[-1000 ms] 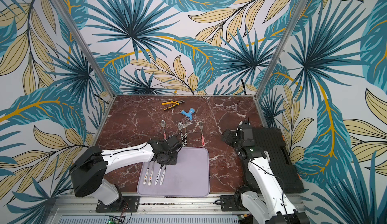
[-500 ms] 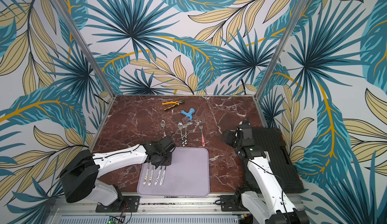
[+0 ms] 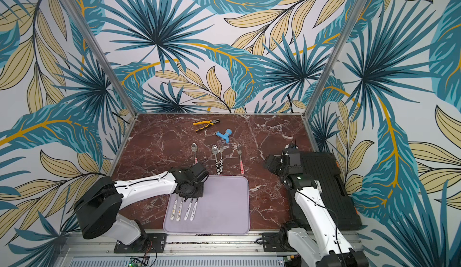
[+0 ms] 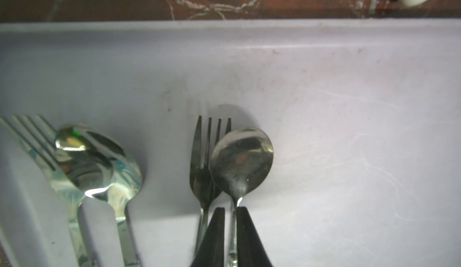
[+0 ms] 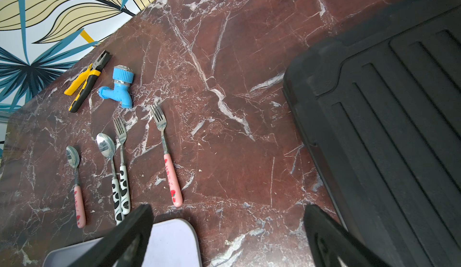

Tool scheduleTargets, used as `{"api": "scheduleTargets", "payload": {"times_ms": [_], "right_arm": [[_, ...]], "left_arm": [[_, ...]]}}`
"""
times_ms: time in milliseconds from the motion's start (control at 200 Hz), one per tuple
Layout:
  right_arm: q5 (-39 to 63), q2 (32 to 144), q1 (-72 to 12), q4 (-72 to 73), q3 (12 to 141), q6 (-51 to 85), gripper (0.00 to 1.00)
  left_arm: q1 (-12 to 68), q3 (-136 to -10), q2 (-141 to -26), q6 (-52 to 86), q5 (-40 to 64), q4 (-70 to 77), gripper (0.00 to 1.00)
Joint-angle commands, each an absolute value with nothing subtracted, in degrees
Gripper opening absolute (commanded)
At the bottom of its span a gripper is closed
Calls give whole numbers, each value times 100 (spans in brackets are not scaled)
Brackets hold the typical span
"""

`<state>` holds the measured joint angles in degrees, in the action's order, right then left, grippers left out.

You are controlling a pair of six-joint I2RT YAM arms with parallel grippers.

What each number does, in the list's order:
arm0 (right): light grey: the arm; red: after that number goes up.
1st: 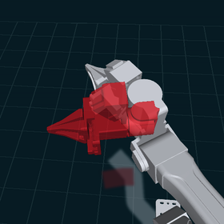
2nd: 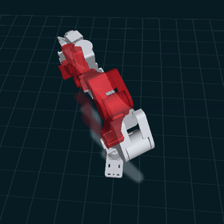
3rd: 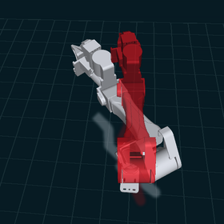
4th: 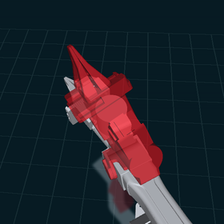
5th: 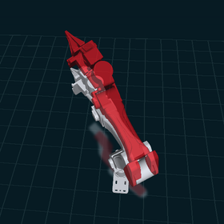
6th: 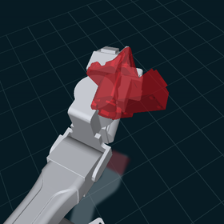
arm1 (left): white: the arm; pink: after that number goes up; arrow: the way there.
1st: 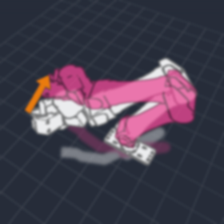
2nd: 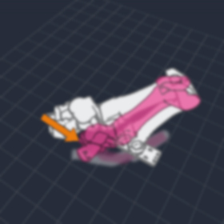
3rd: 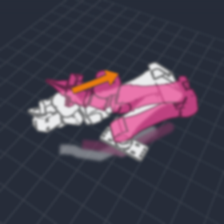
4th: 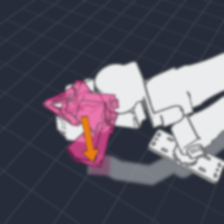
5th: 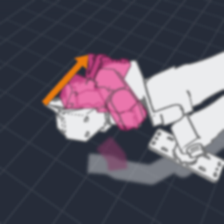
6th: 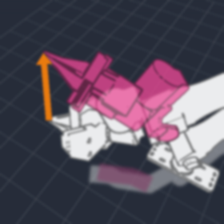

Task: Set the spoon and fork side by side
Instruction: Adjust the fork on the tray.

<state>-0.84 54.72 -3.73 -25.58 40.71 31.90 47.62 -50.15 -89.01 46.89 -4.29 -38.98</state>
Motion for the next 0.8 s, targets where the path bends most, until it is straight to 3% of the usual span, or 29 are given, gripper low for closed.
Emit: {"api": "scheduleTargets", "payload": {"times_ms": [0, 391, 796], "right_arm": [[-149, 5492, -369, -2610, 3951, 3103, 99], [-161, 5480, -371, -2613, 3955, 3111, 99], [-159, 5493, -370, -2610, 3954, 3120, 99]], "left_arm": [[4722, -4851, -9032, 4606, -562, -3973, 14], [4650, -4839, -9048, 4608, -734, -4034, 14], [4658, -5171, -8644, 4307, -373, -3963, 21]]}}
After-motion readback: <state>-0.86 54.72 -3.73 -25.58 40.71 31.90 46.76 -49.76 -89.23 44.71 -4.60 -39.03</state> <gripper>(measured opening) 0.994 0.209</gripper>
